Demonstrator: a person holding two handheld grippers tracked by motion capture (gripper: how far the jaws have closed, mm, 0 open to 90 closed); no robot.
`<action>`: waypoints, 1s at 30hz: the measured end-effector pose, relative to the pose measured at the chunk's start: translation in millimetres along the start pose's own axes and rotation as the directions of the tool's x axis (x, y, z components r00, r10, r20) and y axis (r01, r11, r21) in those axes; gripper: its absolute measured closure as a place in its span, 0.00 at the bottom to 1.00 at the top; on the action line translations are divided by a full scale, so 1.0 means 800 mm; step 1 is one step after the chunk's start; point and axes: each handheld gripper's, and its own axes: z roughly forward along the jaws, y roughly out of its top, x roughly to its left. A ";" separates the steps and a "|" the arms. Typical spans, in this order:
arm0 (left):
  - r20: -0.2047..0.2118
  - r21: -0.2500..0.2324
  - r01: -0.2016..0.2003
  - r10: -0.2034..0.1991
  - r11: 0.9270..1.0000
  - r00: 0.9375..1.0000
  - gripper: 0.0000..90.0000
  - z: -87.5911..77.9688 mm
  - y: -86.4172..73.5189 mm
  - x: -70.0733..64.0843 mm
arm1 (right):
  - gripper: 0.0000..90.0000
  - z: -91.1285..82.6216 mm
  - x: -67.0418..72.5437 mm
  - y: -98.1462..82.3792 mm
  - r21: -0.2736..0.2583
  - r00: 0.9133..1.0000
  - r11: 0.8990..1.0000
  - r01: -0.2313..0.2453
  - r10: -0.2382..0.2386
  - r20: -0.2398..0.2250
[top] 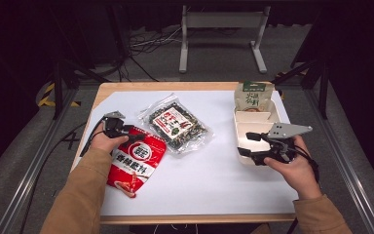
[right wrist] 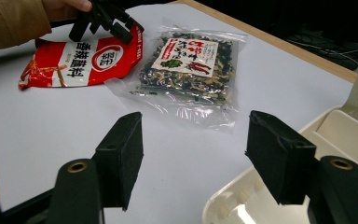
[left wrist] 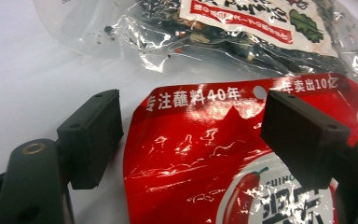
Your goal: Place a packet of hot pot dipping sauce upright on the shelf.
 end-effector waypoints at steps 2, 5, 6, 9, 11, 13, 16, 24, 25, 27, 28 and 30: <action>0.007 0.004 -0.004 0.004 1.000 1.000 0.24 0.000 0.000 0.000 | 0.40 0.001 0.001 0.000 0.002 1.000 1.000 0.000 0.000 -0.001; 0.008 0.022 -0.029 0.029 0.999 1.000 0.23 0.001 0.000 -0.004 | 0.40 0.001 0.001 0.000 0.001 1.000 1.000 0.000 0.000 0.000; 0.003 0.020 -0.034 0.034 0.999 0.999 0.24 0.000 0.000 -0.004 | 0.40 0.000 0.001 0.000 0.000 1.000 1.000 -0.001 0.001 0.001; 0.005 0.027 -0.046 0.046 0.999 0.999 0.27 -0.001 -0.001 -0.005 | 0.40 -0.001 0.000 0.000 -0.002 1.000 1.000 -0.007 0.007 0.004; -0.002 0.030 -0.054 0.054 0.998 0.999 0.30 -0.001 -0.001 -0.005 | 0.40 -0.002 0.000 0.000 -0.003 1.000 1.000 -0.008 0.008 0.005; -0.033 0.040 -0.086 0.088 0.995 0.996 0.40 -0.002 -0.001 -0.004 | 0.40 -0.002 0.000 0.000 -0.004 1.000 1.000 -0.010 0.010 0.005; -0.065 0.039 -0.106 0.109 0.994 0.992 0.52 -0.003 -0.001 -0.004 | 0.40 -0.001 0.000 0.000 -0.005 1.000 1.000 -0.009 0.009 0.004; -0.095 0.014 -0.137 0.138 0.990 0.986 0.91 -0.013 0.003 -0.007 | 0.40 -0.002 0.000 0.000 -0.008 1.000 1.000 -0.011 0.011 0.006; -0.092 0.013 -0.140 0.141 0.990 0.986 0.95 -0.014 0.003 -0.006 | 0.40 -0.002 0.000 0.000 -0.007 1.000 1.000 -0.011 0.011 0.006; -0.079 0.010 -0.126 0.127 0.992 0.989 0.99 -0.016 0.003 -0.007 | 0.40 -0.001 0.000 -0.001 -0.007 1.000 1.000 -0.011 0.011 0.006; -0.074 0.007 -0.121 0.121 0.993 0.990 1.00 -0.018 0.004 -0.007 | 0.40 -0.001 0.000 -0.001 -0.006 1.000 1.000 -0.010 0.010 0.007; -0.071 0.003 -0.113 0.113 0.994 0.991 1.00 -0.020 0.004 -0.007 | 0.40 -0.001 0.001 -0.001 -0.005 1.000 1.000 -0.008 0.008 0.006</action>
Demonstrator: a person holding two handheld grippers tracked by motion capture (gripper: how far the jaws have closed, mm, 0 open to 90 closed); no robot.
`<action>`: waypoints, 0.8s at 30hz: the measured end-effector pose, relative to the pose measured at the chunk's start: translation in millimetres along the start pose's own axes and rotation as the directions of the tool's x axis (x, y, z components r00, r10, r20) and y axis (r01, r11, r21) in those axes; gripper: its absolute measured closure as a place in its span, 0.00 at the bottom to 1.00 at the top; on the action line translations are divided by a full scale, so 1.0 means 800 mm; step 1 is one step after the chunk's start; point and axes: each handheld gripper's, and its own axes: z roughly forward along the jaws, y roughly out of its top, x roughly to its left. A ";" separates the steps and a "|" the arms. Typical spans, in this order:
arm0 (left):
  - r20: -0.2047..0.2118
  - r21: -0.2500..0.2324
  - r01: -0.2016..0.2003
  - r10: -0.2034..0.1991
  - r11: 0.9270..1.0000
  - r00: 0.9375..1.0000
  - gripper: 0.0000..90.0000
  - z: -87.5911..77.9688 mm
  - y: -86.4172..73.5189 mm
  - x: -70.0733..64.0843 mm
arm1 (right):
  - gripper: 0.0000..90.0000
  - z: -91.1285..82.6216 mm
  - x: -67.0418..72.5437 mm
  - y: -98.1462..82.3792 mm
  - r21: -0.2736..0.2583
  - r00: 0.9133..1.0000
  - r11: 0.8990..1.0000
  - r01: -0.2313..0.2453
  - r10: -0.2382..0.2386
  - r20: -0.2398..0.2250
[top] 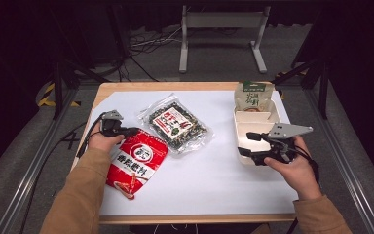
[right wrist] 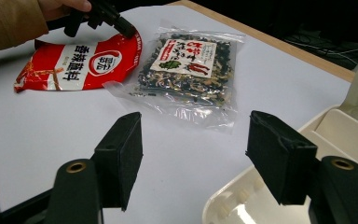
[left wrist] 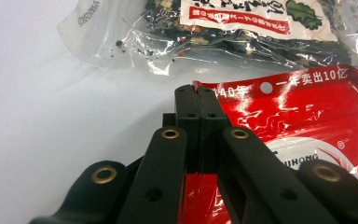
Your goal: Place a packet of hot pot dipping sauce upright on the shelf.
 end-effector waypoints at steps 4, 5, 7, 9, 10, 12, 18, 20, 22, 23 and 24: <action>0.009 -0.012 0.013 -0.012 1.000 1.000 1.00 -0.005 0.001 0.000 | 0.40 0.000 0.000 0.000 -0.001 1.000 1.000 -0.002 0.002 0.000; 0.010 -0.016 0.018 -0.018 1.000 1.000 1.00 -0.006 0.001 -0.001 | 0.40 0.000 0.000 0.000 -0.001 1.000 1.000 -0.001 0.001 0.001; 0.017 -0.023 0.035 -0.035 0.999 0.999 1.00 -0.009 0.002 -0.001 | 0.40 0.000 0.000 0.000 0.000 1.000 1.000 -0.001 0.001 0.001; 0.026 -0.034 0.051 -0.050 0.998 0.998 1.00 -0.014 0.003 -0.002 | 0.40 0.000 0.001 0.000 -0.001 1.000 1.000 0.000 0.000 0.000; 0.030 -0.043 0.062 -0.061 0.997 0.998 1.00 -0.017 0.003 -0.003 | 0.40 0.000 0.001 0.000 -0.001 1.000 1.000 0.001 -0.001 0.001; 0.035 -0.056 0.061 -0.059 0.997 0.998 1.00 -0.024 0.005 -0.005 | 0.40 -0.001 0.001 0.001 -0.002 1.000 1.000 0.002 -0.002 0.002; 0.059 -0.086 0.047 -0.043 0.995 0.997 1.00 -0.041 0.011 -0.017 | 0.40 -0.001 0.002 0.001 -0.002 1.000 1.000 0.003 -0.003 0.003; 0.071 -0.103 0.040 -0.033 0.994 0.997 1.00 -0.048 0.015 -0.022 | 0.40 -0.001 0.002 0.002 -0.002 1.000 1.000 0.004 -0.004 0.001; 0.072 -0.118 0.033 -0.024 0.992 0.997 1.00 -0.055 0.019 -0.029 | 0.40 -0.001 0.003 0.002 -0.003 1.000 1.000 0.005 -0.005 0.000; 0.074 -0.123 0.023 -0.014 0.992 0.997 1.00 -0.060 0.022 -0.033 | 0.40 0.000 0.003 0.002 -0.003 1.000 1.000 0.005 -0.005 -0.001; 0.075 -0.129 0.019 -0.009 0.991 0.997 1.00 -0.064 0.024 -0.037 | 0.40 0.000 0.004 0.003 -0.004 1.000 1.000 0.007 -0.007 -0.003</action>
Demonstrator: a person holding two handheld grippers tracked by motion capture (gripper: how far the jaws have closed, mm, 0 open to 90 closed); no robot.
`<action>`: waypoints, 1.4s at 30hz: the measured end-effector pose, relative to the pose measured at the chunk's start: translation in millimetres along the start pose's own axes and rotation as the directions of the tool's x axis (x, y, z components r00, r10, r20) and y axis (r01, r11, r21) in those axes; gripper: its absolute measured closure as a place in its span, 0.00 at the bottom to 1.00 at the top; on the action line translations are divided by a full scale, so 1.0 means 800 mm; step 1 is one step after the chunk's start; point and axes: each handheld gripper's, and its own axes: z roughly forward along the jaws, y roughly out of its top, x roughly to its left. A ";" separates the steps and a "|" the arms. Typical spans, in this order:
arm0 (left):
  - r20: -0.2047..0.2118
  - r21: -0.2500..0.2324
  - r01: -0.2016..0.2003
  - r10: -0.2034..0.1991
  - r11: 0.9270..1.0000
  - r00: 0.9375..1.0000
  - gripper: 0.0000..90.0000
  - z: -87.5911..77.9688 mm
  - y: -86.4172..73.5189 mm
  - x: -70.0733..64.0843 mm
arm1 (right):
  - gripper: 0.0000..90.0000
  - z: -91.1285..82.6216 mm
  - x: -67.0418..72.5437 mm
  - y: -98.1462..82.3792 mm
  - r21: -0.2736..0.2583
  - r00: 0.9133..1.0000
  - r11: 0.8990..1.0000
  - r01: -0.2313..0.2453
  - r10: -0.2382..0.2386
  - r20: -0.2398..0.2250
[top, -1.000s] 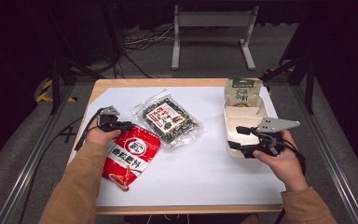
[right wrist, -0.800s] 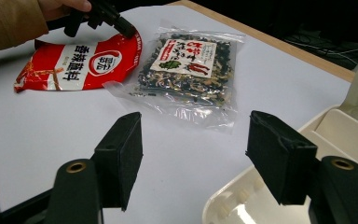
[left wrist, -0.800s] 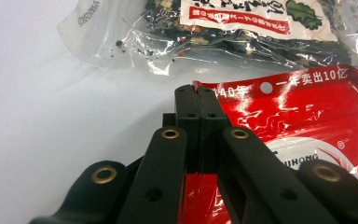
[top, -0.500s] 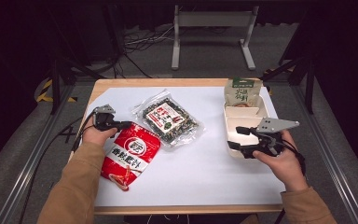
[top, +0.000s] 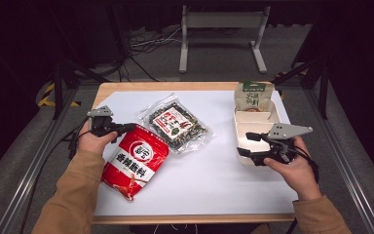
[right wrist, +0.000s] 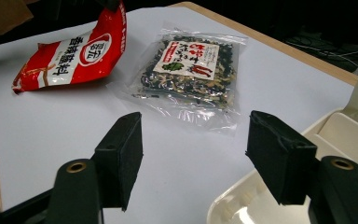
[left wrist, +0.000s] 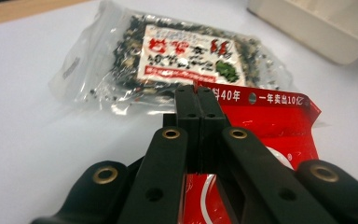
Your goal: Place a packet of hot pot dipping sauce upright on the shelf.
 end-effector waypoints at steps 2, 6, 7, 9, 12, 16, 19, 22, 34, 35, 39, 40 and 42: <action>-0.008 -0.012 -0.009 0.009 1.000 1.000 1.00 -0.007 0.005 -0.006 | 0.40 0.001 0.001 0.001 0.001 1.000 1.000 0.001 -0.001 -0.003; -0.001 -0.033 -0.027 0.027 0.999 1.000 1.00 -0.023 0.014 -0.015 | 0.40 0.002 0.003 0.001 0.002 1.000 1.000 0.004 -0.004 -0.006; 0.004 -0.041 -0.032 0.032 0.999 0.999 1.00 -0.027 0.017 -0.018 | 0.40 0.001 0.003 0.002 0.001 1.000 1.000 0.003 -0.003 -0.008; -0.001 -0.064 -0.061 0.061 0.996 0.998 1.00 -0.042 0.023 -0.029 | 0.40 0.001 0.004 0.002 -0.002 1.000 1.000 0.001 -0.001 -0.008; -0.001 -0.083 -0.099 0.099 0.992 0.995 1.00 -0.054 0.025 -0.037 | 0.40 -0.002 0.004 0.003 -0.008 1.000 1.000 0.000 0.000 -0.006; 0.000 -0.112 -0.117 0.118 0.987 0.993 1.00 -0.071 0.026 -0.048 | 0.40 -0.005 0.003 0.003 -0.013 1.000 1.000 -0.004 0.004 -0.002; 0.001 -0.130 -0.133 0.135 0.983 0.991 1.00 -0.082 0.028 -0.055 | 0.40 -0.005 0.004 0.003 -0.015 1.000 1.000 -0.004 0.004 -0.001; 0.014 -0.148 -0.151 0.155 0.977 0.988 1.00 -0.090 0.031 -0.062 | 0.40 -0.005 0.004 0.004 -0.020 1.000 1.000 -0.007 0.007 -0.001; 0.056 -0.171 -0.213 0.225 0.962 0.973 1.00 -0.098 0.040 -0.099 | 0.40 -0.006 0.006 0.007 -0.030 1.000 1.000 -0.006 0.006 0.000; 0.058 -0.172 -0.216 0.228 0.961 0.972 1.00 -0.098 0.041 -0.102 | 0.40 -0.007 0.007 0.007 -0.033 1.000 0.999 -0.006 0.006 -0.004; 0.085 -0.189 -0.241 0.261 0.952 0.962 1.00 -0.100 0.045 -0.113 | 0.40 -0.006 0.008 0.008 -0.037 1.000 0.999 -0.005 0.004 -0.010; 0.093 -0.197 -0.242 0.264 0.950 0.960 1.00 -0.100 0.045 -0.116 | 0.40 -0.006 0.009 0.008 -0.038 1.000 0.999 -0.004 0.003 -0.012; 0.109 -0.214 -0.243 0.270 0.946 0.957 1.00 -0.101 0.046 -0.121 | 0.40 -0.006 0.009 0.008 -0.039 1.000 0.999 -0.003 0.002 -0.015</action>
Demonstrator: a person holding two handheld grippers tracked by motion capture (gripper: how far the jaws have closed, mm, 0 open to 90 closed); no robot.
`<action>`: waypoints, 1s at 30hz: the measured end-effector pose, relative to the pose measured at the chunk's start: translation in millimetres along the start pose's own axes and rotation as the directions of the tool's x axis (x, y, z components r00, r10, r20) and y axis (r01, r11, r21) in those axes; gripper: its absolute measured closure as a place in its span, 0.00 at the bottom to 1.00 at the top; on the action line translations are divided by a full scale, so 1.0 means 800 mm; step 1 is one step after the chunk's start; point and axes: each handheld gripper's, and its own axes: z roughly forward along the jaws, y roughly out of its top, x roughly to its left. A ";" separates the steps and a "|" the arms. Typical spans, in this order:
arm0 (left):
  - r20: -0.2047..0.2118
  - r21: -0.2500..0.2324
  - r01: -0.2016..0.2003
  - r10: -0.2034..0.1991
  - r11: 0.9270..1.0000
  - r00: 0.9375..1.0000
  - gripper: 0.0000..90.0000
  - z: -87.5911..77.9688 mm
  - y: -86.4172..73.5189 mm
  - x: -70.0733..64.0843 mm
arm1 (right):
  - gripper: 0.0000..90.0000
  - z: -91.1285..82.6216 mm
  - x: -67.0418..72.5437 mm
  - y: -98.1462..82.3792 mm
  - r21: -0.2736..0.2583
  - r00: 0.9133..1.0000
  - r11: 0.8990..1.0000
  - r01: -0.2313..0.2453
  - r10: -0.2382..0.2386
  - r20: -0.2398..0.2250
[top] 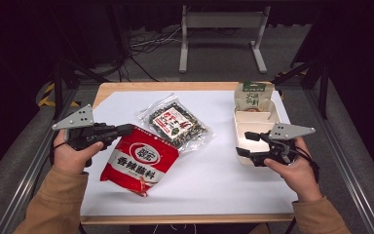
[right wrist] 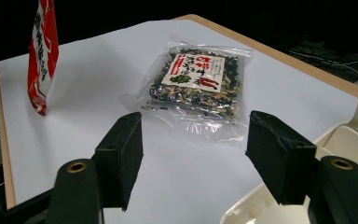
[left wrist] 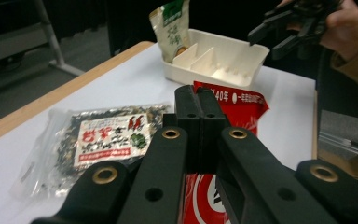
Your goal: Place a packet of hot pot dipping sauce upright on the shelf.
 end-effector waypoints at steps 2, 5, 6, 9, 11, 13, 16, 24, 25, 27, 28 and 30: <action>0.033 -0.024 -0.004 0.004 1.000 0.999 1.00 0.001 0.001 -0.005 | 0.40 0.000 0.000 0.000 -0.003 1.000 1.000 0.001 -0.001 -0.006; 0.065 -0.044 -0.003 0.006 0.999 0.998 1.00 0.004 0.002 -0.012 | 0.40 0.001 0.001 0.000 -0.005 1.000 1.000 0.004 -0.004 -0.013; 0.076 -0.047 -0.012 0.016 0.999 0.997 1.00 0.004 0.003 -0.014 | 0.40 0.002 0.001 0.000 -0.005 1.000 1.000 0.005 -0.005 -0.015; 0.099 -0.059 -0.012 0.018 0.998 0.995 1.00 0.007 0.005 -0.021 | 0.40 0.002 0.002 0.001 -0.007 1.000 1.000 0.006 -0.006 -0.020; 0.110 -0.063 -0.019 0.025 0.998 0.994 1.00 0.009 0.008 -0.025 | 0.40 0.002 0.003 0.002 -0.012 1.000 1.000 0.006 -0.006 -0.028; 0.124 -0.068 -0.027 0.035 0.997 0.992 1.00 0.012 0.012 -0.031 | 0.40 0.003 0.004 0.003 -0.013 0.999 1.000 0.009 -0.010 -0.036; 0.133 -0.081 -0.043 0.053 0.996 0.990 1.00 0.017 0.019 -0.038 | 0.40 0.005 0.007 0.005 -0.015 0.999 1.000 0.018 -0.018 -0.045; 0.165 -0.120 -0.051 0.071 0.991 0.984 1.00 0.035 0.034 -0.048 | 0.40 0.016 0.017 0.013 -0.018 0.996 0.999 0.047 -0.048 -0.076; 0.172 -0.126 -0.055 0.076 0.990 0.982 1.00 0.038 0.036 -0.050 | 0.40 0.017 0.019 0.013 -0.019 0.995 0.999 0.050 -0.052 -0.083; 0.190 -0.133 -0.058 0.082 0.989 0.978 1.00 0.044 0.039 -0.053 | 0.40 0.019 0.022 0.015 -0.025 0.993 0.998 0.058 -0.061 -0.098; 0.200 -0.137 -0.056 0.082 0.989 0.976 1.00 0.049 0.041 -0.055 | 0.40 0.020 0.024 0.016 -0.025 0.993 0.998 0.060 -0.062 -0.103; 0.219 -0.141 -0.059 0.090 0.988 0.971 1.00 0.057 0.045 -0.058 | 0.39 0.023 0.027 0.017 -0.029 0.991 0.997 0.069 -0.072 -0.113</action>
